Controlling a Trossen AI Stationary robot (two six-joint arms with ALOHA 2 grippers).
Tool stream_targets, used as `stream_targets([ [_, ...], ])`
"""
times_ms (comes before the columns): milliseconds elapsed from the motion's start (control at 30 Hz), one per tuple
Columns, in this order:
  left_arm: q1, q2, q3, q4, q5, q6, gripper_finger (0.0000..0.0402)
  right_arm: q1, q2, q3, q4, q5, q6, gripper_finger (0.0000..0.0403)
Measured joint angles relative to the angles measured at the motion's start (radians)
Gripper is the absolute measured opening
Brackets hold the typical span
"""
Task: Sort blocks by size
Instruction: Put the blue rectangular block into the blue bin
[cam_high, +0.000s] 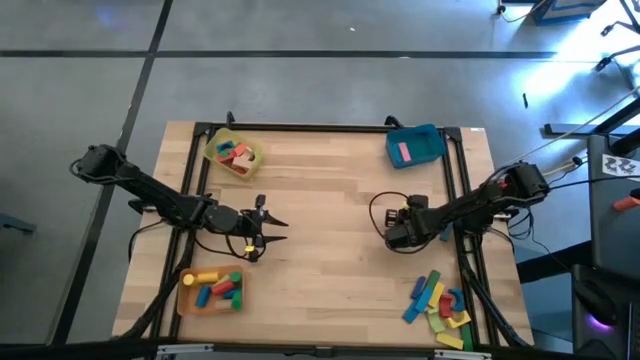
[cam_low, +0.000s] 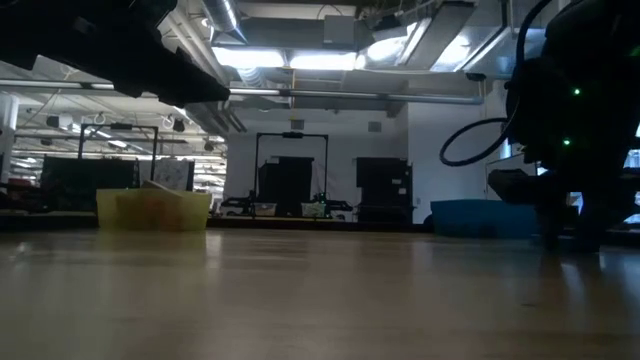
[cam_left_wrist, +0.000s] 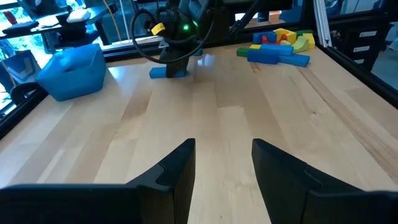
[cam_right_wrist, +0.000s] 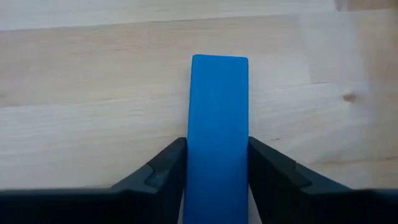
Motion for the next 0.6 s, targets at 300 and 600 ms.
stream_targets([
  [300,0.0,0.0,0.0,0.0,0.0,0.0,0.0143,-0.002,0.002,0.036,0.044,0.059,-0.061,0.0138],
  [600,0.0,0.0,0.0,0.0,0.0,0.0,0.0143,-0.002,0.002,0.065,0.011,0.092,-0.116,0.0141],
])
